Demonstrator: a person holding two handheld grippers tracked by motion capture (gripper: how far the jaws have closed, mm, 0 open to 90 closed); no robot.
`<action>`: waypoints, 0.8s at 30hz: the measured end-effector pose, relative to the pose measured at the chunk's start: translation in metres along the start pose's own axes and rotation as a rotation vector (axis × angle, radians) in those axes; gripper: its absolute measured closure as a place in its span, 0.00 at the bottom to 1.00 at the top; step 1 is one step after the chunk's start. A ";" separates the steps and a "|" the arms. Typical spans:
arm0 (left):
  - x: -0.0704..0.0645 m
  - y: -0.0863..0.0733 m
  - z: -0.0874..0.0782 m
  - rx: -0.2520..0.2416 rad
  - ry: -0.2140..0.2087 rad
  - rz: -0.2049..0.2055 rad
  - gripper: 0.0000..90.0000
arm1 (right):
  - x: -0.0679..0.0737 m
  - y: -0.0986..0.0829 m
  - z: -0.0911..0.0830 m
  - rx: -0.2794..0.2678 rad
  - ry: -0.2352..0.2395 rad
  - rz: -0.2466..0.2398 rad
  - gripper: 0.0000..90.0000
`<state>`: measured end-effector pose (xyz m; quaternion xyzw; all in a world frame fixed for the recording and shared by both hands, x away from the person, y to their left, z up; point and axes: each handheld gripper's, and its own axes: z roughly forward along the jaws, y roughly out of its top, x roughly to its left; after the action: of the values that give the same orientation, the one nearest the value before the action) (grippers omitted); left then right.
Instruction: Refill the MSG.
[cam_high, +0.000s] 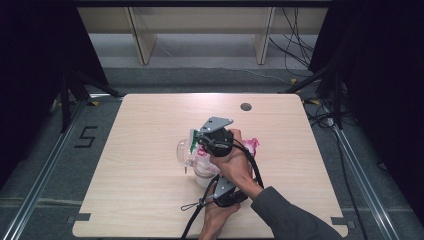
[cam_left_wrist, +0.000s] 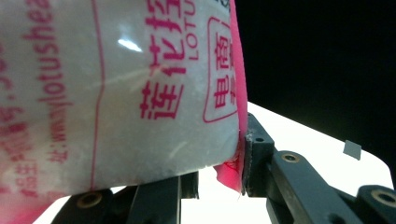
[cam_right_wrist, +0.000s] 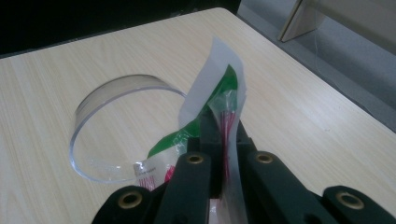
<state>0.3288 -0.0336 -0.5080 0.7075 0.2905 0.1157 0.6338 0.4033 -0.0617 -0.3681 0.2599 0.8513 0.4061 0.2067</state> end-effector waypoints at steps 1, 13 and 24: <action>0.000 0.000 0.000 0.001 -0.001 -0.001 0.80 | 0.000 0.000 0.000 -0.003 -0.002 -0.004 1.00; 0.001 0.000 0.001 -0.010 0.006 -0.007 0.80 | -0.001 0.001 0.001 -0.011 -0.006 -0.019 1.00; 0.002 0.001 0.001 0.002 -0.005 -0.004 0.80 | -0.002 0.000 0.000 0.003 -0.002 0.004 1.00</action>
<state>0.3307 -0.0335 -0.5079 0.7078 0.2905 0.1125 0.6340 0.4050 -0.0626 -0.3679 0.2624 0.8512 0.4050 0.2061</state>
